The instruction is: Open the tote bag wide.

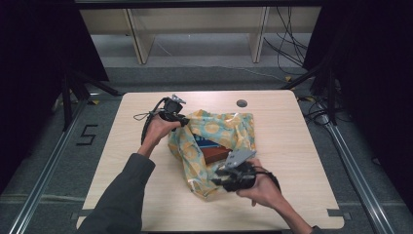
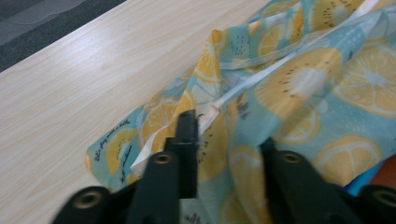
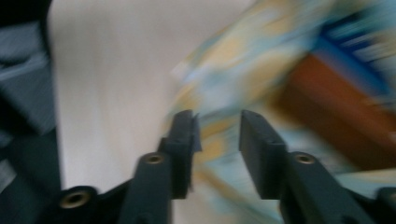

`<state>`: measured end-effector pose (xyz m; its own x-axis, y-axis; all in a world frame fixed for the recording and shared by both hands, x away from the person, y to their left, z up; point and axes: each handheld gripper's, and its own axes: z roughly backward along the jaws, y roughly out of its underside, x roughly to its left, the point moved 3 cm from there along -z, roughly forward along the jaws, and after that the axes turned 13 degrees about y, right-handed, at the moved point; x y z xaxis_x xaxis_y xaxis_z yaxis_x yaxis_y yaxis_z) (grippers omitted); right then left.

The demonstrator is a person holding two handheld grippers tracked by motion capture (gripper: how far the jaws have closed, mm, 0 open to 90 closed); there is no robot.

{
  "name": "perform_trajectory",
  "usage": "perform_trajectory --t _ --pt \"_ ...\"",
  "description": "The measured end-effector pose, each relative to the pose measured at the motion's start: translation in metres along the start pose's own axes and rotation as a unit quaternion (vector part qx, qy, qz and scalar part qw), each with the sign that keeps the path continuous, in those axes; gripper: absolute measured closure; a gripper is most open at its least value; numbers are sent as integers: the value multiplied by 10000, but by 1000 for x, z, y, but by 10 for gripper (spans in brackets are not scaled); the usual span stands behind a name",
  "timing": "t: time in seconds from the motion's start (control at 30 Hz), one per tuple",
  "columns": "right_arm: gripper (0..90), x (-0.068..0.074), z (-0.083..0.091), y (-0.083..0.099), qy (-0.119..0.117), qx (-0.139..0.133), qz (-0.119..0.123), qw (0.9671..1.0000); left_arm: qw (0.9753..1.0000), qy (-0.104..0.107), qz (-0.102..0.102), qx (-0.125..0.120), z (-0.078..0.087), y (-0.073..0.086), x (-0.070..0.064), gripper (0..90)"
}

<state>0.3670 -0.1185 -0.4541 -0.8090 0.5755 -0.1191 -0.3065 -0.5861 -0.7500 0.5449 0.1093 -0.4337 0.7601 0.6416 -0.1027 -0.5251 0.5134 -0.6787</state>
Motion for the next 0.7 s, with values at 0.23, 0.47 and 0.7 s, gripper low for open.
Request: perform_trajectory --t 0.23,0.47,0.7 --pt "543 -61 27 -5 1400 -25 -682 9878 9953 -443 -843 -149 31 -7 -50 432" --pt "536 -75 9 11 1851 378 -816 9786 9861 -416 -1586 -252 47 -15 -103 391" --pt "524 -80 9 13 1814 429 -990 9775 9818 -61 -1820 544 9 6 -107 386"
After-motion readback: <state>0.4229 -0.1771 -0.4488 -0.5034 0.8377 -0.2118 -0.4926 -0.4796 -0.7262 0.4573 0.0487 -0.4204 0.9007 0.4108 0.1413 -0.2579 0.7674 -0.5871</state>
